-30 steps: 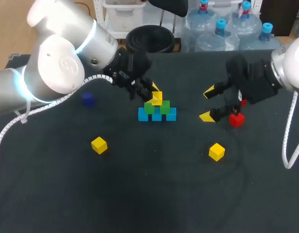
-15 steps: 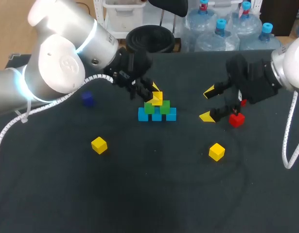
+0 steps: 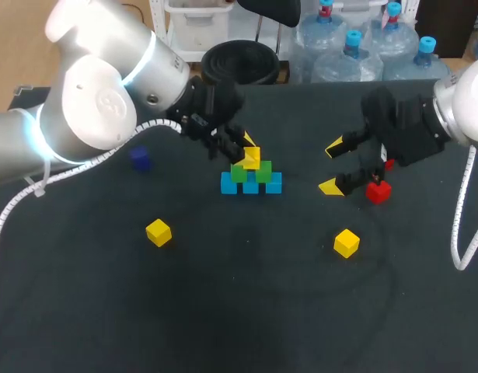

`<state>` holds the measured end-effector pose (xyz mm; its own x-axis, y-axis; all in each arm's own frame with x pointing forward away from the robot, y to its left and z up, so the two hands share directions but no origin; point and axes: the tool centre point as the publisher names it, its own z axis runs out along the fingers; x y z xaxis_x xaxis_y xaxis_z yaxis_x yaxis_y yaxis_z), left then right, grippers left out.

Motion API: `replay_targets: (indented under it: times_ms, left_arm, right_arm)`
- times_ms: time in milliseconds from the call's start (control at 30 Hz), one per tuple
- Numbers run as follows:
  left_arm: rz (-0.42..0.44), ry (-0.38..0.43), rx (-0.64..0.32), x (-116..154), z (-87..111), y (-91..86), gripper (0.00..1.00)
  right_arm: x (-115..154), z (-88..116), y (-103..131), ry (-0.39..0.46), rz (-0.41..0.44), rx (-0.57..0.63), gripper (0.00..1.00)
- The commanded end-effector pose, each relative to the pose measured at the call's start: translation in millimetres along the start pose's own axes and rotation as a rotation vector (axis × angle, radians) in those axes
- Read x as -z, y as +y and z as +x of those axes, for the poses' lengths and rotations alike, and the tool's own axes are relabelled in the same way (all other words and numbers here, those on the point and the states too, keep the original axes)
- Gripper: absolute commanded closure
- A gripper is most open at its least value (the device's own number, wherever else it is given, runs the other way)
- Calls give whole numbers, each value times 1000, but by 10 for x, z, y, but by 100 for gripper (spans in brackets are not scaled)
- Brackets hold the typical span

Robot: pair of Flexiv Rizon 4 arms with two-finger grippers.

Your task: Place the blue cubes, place green cubes on the blue cubes, place the yellow cubes on the green cubes, then place the red cubes on the yellow cubes, and place purple cube on the red cubes.

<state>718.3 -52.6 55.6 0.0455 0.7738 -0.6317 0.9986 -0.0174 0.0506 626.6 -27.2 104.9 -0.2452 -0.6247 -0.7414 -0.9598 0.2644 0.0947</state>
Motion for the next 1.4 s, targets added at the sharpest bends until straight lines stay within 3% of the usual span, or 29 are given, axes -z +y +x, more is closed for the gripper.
replay_targets:
  times_ms: [33,467,567,600,700,800,833,933,1133,1167,1200,1400]
  left_arm:
    - [3,3,2,1,3,12,60]
    - [3,4,0,9,3,22,50]
    - [0,3,-1,11,2,23,70]
    - [0,3,-1,11,2,23,69]
    - [1,4,0,12,2,25,55]
    - [0,4,0,19,0,27,52]
    - [0,4,-1,20,-1,27,44]
    - [0,4,-2,24,0,26,46]
    - [1,7,2,28,5,24,27]
    - [1,7,2,34,5,24,21]
    - [0,7,2,51,-2,23,0]
    - [-8,6,0,133,-28,-23,0]
  right_arm:
    - [-3,4,-2,-2,-1,1,0]
    - [-3,4,-2,-2,-1,1,0]
    - [-3,4,-2,-2,-1,1,0]
    - [-3,4,-2,-2,-1,1,0]
    - [-3,4,-2,-2,-1,1,0]
    - [-3,4,-2,-2,-1,1,0]
    - [-3,4,-2,-2,-1,1,0]
    - [-3,4,-2,-2,-1,1,0]
    - [-3,4,-2,-2,-1,1,0]
    - [-3,4,-2,-2,-1,1,0]
    - [-3,4,-2,-2,-1,1,0]
    - [-3,4,-2,-2,-1,1,0]
